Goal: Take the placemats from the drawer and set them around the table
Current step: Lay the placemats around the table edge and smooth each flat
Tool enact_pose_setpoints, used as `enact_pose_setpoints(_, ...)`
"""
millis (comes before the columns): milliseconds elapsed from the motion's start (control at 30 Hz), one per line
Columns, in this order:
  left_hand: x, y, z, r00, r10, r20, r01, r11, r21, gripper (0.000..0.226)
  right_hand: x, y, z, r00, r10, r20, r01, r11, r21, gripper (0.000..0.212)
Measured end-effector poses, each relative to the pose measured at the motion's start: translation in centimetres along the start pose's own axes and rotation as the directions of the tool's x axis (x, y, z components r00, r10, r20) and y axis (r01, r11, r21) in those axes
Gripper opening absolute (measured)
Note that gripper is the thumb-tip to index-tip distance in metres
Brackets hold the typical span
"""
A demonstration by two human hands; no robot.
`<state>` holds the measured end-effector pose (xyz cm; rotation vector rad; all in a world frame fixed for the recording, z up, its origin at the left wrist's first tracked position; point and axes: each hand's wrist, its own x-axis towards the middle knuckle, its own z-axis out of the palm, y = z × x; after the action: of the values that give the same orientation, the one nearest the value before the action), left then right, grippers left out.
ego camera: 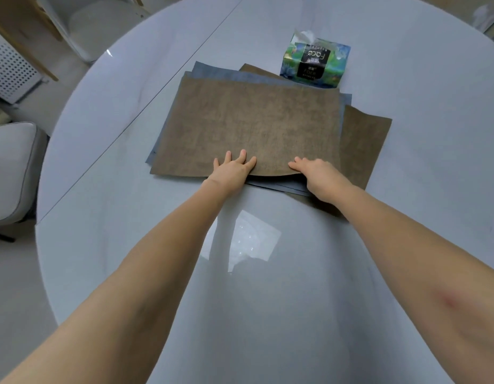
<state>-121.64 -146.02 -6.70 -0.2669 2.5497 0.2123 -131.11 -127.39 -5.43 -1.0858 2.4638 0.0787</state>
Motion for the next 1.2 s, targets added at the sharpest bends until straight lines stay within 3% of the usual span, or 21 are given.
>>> enact_pose_setpoints(133, -2.5, 2.2, 1.0, 0.998, -0.036, 0.055, 0.036, 0.999, 0.003, 0.085, -2.5, -0.1, 1.5, 0.999, 0.029, 0.029, -0.028, 0.999, -0.043, 0.066)
enact_pose_setpoints(300, -7.0, 5.6, 3.8, 0.979, -0.096, 0.177, 0.109, 0.992, -0.064, 0.086, -6.6, -1.9, 4.7, 0.997, 0.030, 0.074, -0.023, 0.995, -0.096, 0.030)
enact_pose_setpoints(433, -11.0, 7.8, 6.4, 0.967, -0.105, 0.232, 0.118, 0.992, -0.042, 0.078, -11.6, -4.7, 7.5, 0.992, 0.091, 0.088, -0.085, 0.993, -0.079, 0.039)
enact_pose_setpoints(633, -17.2, 8.8, 11.3, 0.972, -0.015, 0.236, 0.016, 1.000, 0.000, 0.078, -19.8, -8.0, 11.0, 0.983, 0.156, 0.096, -0.150, 0.987, -0.062, 0.039)
enact_pose_setpoints(833, -25.1, 10.1, 17.5, 0.980, -0.001, 0.197, 0.003, 1.000, -0.007, 0.068, -27.5, -13.4, 16.8, 0.969, 0.246, -0.017, -0.246, 0.962, -0.114, 0.047)
enact_pose_setpoints(933, -28.8, 10.1, 20.4, 0.984, 0.020, 0.178, -0.022, 1.000, 0.005, 0.076, -31.2, -15.9, 19.9, 0.961, 0.267, -0.069, -0.274, 0.953, -0.132, 0.048)
enact_pose_setpoints(1200, -34.2, 10.2, 24.7, 0.988, 0.109, 0.107, -0.107, 0.994, -0.031, 0.079, -36.5, -18.2, 22.9, 0.949, 0.313, -0.042, -0.316, 0.942, -0.113, 0.055)
